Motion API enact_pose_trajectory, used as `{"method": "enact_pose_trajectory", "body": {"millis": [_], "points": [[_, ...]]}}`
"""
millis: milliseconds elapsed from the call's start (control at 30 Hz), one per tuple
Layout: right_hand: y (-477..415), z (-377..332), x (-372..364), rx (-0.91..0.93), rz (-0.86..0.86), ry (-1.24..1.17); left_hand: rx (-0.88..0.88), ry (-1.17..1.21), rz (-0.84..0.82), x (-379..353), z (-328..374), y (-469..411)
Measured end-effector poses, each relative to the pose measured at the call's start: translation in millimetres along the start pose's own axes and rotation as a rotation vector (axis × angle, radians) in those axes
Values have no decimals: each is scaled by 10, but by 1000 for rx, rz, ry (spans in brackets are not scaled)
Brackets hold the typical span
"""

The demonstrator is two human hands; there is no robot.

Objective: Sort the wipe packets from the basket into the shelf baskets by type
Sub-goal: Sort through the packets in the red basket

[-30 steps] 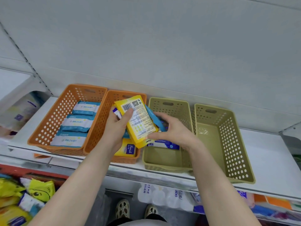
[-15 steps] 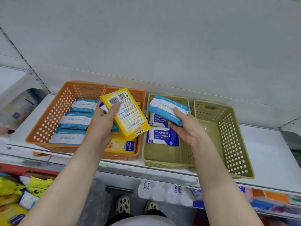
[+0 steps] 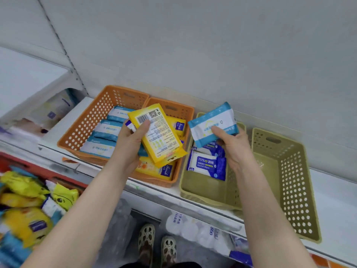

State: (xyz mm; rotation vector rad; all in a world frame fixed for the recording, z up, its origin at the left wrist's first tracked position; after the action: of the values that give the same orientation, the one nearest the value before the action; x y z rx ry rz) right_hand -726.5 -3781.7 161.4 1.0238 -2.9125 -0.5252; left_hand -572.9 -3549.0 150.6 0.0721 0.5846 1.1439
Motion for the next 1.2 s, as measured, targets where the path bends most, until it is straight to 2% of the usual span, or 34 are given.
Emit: {"method": "enact_pose_trajectory", "body": {"millis": [167, 433, 600, 700, 867, 933, 1067, 1133, 1200], "points": [[-163, 93, -635, -53, -255, 17, -65, 35, 142, 426, 159, 220], [-115, 184, -1298, -13, -328, 85, -183, 54, 273, 1141, 587, 313], [-118, 139, -1716, 38, -286, 101, -203, 85, 328, 1669, 793, 181], [-109, 75, -2003, 139, -219, 125, -193, 99, 340, 2075, 955, 51], [-21, 39, -2563, 313, -98, 263, -117, 46, 253, 2657, 1222, -246], [15, 157, -2851, 344, -118, 437, -74, 27, 231, 2857, 1268, -333], [-60, 527, -3284, 357, -203, 1116, -6, -21, 139, 3032, 1270, -497], [-77, 694, -3385, 298, -278, 1301, 15, -15, 111, 3074, 1243, -551], [-95, 820, -3452, 247, -354, 1382, 30, -2, 111, 3116, 1202, -594]]}}
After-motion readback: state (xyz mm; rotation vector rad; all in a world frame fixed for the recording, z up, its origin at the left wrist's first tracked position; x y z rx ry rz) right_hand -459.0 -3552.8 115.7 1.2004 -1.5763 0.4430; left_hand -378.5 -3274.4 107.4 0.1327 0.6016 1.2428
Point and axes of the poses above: each hand's wrist, its own y-axis away from the middle knuckle, its own x-axis out of the back of the hand, z = x × y, the point moved 9 cm from there along -y, towards the middle knuckle, and after that the axes turned 7 degrees about y, right-handed, at the moved point
